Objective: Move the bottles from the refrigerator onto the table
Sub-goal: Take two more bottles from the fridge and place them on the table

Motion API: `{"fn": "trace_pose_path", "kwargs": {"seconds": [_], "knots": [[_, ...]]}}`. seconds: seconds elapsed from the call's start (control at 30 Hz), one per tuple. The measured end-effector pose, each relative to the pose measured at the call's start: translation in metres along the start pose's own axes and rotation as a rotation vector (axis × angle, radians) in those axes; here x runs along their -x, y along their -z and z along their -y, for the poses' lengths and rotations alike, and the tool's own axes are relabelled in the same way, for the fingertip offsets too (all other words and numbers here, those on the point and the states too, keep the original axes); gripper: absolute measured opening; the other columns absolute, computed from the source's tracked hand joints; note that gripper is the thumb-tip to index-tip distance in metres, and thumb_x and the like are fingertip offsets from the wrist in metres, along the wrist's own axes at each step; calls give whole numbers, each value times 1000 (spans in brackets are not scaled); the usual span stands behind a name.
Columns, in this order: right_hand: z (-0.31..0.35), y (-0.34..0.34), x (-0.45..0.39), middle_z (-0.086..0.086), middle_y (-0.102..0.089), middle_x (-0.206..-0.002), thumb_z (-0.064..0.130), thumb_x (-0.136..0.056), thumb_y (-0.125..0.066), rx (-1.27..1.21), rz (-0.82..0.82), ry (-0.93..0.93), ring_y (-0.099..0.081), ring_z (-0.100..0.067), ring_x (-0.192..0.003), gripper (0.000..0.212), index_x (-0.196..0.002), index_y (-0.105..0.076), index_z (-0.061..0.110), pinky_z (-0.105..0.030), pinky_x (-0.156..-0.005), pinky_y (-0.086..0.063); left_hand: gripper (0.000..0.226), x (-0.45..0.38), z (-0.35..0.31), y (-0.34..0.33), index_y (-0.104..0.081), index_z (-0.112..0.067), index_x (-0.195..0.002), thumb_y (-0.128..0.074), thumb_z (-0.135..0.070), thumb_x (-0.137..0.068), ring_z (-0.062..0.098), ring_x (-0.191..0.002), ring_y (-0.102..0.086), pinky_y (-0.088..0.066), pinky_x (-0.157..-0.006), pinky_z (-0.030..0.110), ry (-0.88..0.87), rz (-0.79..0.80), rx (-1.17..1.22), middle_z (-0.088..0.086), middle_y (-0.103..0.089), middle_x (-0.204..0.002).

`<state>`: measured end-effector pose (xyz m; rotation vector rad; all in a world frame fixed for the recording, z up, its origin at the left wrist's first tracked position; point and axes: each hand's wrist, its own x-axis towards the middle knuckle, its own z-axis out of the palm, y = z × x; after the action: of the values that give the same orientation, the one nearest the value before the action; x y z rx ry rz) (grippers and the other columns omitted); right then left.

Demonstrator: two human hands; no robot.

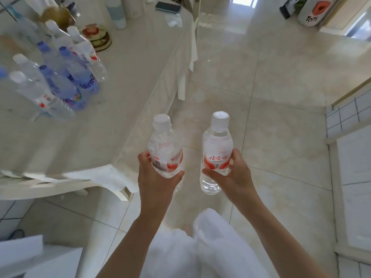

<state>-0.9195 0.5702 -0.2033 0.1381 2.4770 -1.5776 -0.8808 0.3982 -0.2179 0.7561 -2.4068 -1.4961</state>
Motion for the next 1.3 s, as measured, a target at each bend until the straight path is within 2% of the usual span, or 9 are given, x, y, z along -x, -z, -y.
{"fn": "trace_pose_path", "kwargs": {"seconds": [0.2,0.4,0.67,0.73,0.83,0.93,1.07,1.17,1.3], "knots": [[17,6,-103,1,-62,-109,21,-62,-87,58,74,45,-62,-15,-99,66,-117,-50,20,-31,-84,-52,79,-70,-16,-38,-35,-30,-109,-92,-18,-55,18,-100,-61,-52,-85,31,50,-84,11,-3,-58,-111],[48,6,-210,7,-56,-108,21,-62,-87,165,247,144,-57,-13,-96,72,-122,-48,18,-22,-80,-45,77,-142,-42,-73,-38,-27,-107,-92,-16,-54,14,-92,-60,-48,-78,25,160,-252,41,-2,-59,-106],[84,-40,-327,5,-59,-108,30,-57,-88,231,436,278,-59,-17,-100,69,-107,-41,37,-33,-83,-50,75,-215,-57,-79,-38,-23,-108,-92,-12,-56,9,-83,-56,-40,-64,9,273,-503,74,-4,-55,-98],[97,-57,-348,5,-59,-107,27,-58,-87,219,489,303,-58,-16,-97,68,-106,-40,36,-22,-78,-46,75,-233,-55,-73,-38,-23,-107,-92,-12,-56,7,-82,-55,-39,-64,9,296,-559,70,-7,-54,-95],[116,-89,-376,4,-57,-110,24,-58,-87,215,565,333,-56,-14,-97,70,-113,-43,28,-13,-72,-39,80,-264,-45,-60,-41,-24,-112,-93,-13,-54,12,-88,-57,-45,-74,18,323,-634,66,-6,-56,-103],[132,-124,-400,2,-55,-113,24,-59,-86,215,636,361,-55,-16,-102,72,-115,-42,26,-24,-80,-43,86,-296,-33,-46,-46,-19,-124,-94,-14,-53,15,-93,-57,-45,-77,20,343,-706,46,-1,-58,-111],[156,-174,-426,0,-54,-110,21,-61,-85,247,680,413,-55,-18,-98,66,-109,-41,24,-21,-72,-40,80,-341,-15,-27,-51,-12,-120,-93,-10,-51,17,-88,-54,-36,-75,19,391,-804,23,2,-57,-105],[173,-212,-444,-2,-55,-106,18,-62,-84,266,733,422,-55,-18,-94,63,-109,-42,20,-11,-65,-35,78,-375,1,-13,-52,-13,-115,-93,-11,-49,23,-88,-58,-41,-77,27,432,-892,42,6,-61,-106],[187,-253,-462,-2,-57,-107,14,-61,-85,245,804,429,-57,-19,-93,66,-109,-40,24,-11,-65,-38,79,-410,17,-2,-51,-21,-113,-94,-21,-47,25,-88,-63,-50,-79,34,469,-981,14,2,-65,-104]]}}
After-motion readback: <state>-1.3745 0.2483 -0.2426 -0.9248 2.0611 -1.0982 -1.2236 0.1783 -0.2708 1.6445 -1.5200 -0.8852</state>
